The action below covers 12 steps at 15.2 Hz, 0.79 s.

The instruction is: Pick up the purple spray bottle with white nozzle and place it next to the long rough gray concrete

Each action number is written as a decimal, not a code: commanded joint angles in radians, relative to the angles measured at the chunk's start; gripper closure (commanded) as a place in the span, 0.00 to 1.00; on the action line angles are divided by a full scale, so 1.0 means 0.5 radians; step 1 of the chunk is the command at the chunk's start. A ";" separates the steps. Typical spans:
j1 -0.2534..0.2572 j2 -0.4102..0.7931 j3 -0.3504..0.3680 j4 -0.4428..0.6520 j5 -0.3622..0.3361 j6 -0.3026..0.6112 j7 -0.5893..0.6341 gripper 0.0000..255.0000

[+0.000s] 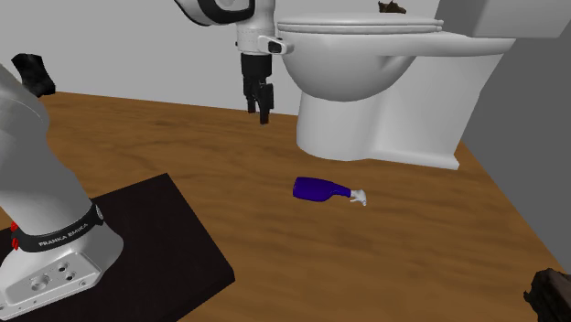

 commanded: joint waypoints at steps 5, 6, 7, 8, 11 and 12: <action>-0.039 0.441 -0.036 0.220 0.060 0.246 0.136 0.00; -0.046 0.515 -0.042 0.264 0.072 0.280 0.155 0.00; -0.053 0.589 -0.049 0.309 0.086 0.311 0.173 0.00; -0.061 0.663 -0.055 0.357 0.100 0.340 0.190 0.00; -0.085 0.884 -0.073 0.513 0.148 0.415 0.239 0.00; -0.095 0.958 -0.078 0.570 0.164 0.436 0.254 0.00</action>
